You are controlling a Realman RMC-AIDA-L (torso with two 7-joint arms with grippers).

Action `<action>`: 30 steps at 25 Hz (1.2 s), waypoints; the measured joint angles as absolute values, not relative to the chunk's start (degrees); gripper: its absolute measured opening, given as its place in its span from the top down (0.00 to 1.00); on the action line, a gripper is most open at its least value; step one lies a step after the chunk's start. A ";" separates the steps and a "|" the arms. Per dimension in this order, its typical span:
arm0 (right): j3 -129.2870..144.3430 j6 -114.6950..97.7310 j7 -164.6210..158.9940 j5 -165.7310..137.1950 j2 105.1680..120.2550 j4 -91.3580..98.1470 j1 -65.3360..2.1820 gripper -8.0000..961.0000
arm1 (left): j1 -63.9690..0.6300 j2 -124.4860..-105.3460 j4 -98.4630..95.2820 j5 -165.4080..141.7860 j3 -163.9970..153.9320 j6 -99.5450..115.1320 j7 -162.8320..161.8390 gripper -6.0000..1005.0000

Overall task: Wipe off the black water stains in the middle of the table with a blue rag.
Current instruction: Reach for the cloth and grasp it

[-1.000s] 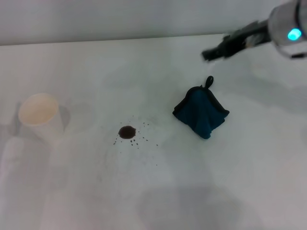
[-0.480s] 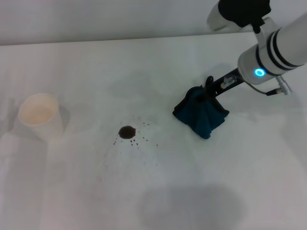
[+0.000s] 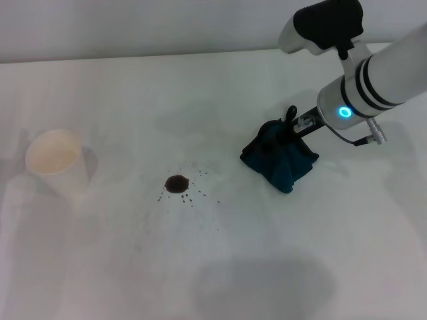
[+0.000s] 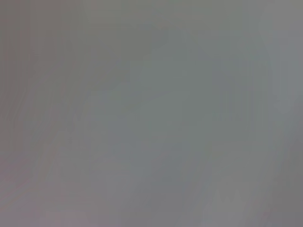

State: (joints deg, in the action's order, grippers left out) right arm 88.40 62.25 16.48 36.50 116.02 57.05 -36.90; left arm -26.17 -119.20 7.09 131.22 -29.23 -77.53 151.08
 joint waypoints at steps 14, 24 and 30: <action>88.60 59.01 16.05 38.14 115.95 52.64 -37.33 0.31 | -26.33 -119.09 4.53 131.22 -29.22 -76.12 150.03 0.11; 88.28 58.61 14.78 37.70 115.57 52.59 -37.37 0.40 | -26.73 -119.09 3.85 131.41 -28.98 -75.14 148.52 0.11; 88.39 60.26 14.87 37.67 115.59 52.86 -37.78 0.49 | -26.65 -119.09 3.24 131.49 -28.98 -75.14 148.04 0.11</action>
State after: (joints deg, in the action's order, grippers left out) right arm 88.39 60.26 14.87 37.67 115.59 52.86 -37.78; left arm -26.65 -119.09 3.23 131.49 -28.98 -75.14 148.04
